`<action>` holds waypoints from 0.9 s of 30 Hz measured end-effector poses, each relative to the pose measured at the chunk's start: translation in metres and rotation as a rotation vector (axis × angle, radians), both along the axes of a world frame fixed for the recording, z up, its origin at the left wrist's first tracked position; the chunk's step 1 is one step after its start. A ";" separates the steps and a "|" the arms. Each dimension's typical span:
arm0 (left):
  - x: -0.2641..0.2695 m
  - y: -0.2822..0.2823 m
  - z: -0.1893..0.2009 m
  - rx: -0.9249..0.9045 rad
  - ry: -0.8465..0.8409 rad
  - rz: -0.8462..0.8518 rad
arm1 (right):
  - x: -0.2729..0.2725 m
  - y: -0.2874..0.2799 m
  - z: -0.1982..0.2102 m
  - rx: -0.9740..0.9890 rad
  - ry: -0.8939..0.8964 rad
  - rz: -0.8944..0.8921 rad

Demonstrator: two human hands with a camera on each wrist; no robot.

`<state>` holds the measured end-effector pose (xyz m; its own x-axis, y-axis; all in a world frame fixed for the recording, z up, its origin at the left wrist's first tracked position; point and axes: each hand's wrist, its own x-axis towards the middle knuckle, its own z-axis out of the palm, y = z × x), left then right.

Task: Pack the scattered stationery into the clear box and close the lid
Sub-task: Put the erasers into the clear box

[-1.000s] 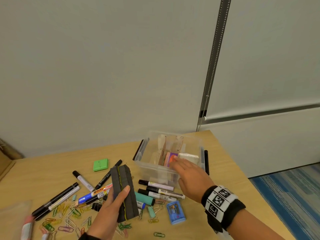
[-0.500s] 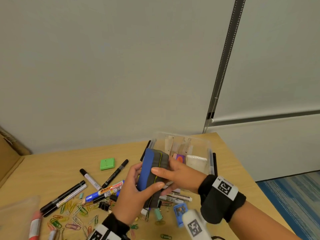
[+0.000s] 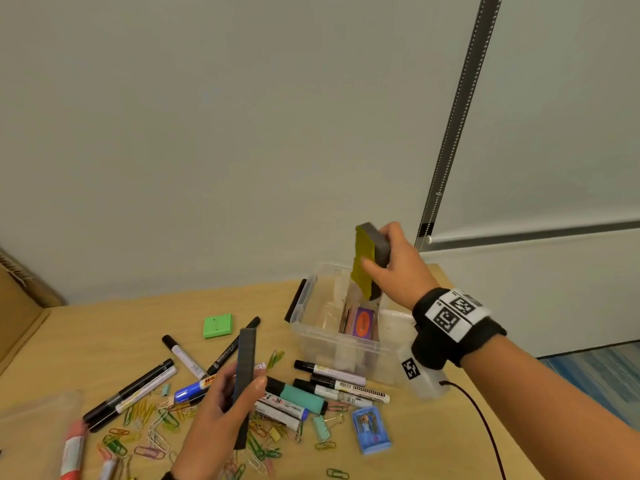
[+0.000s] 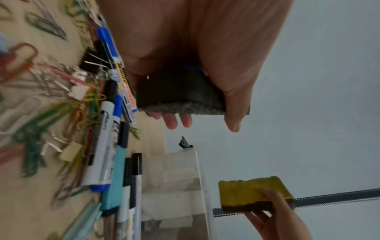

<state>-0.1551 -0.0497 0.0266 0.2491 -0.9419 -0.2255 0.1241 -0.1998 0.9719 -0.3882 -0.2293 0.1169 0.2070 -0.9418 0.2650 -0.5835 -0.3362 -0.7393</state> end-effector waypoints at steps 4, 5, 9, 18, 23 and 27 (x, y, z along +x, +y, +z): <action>0.005 0.007 -0.007 0.008 0.000 0.005 | 0.007 -0.017 -0.011 0.151 0.139 -0.013; 0.006 0.007 -0.008 0.007 -0.007 0.002 | 0.010 -0.021 -0.010 0.138 0.180 -0.031; 0.011 0.008 -0.012 0.010 -0.040 0.012 | 0.023 -0.032 0.005 0.155 0.332 -0.006; 0.012 0.002 -0.007 0.013 -0.007 0.040 | 0.040 -0.036 0.001 0.329 0.805 -0.053; 0.013 0.003 -0.003 0.006 0.029 0.002 | 0.043 -0.071 -0.014 0.412 1.048 -0.017; 0.016 0.003 -0.008 0.002 -0.010 0.008 | 0.009 -0.142 -0.066 0.449 1.225 0.094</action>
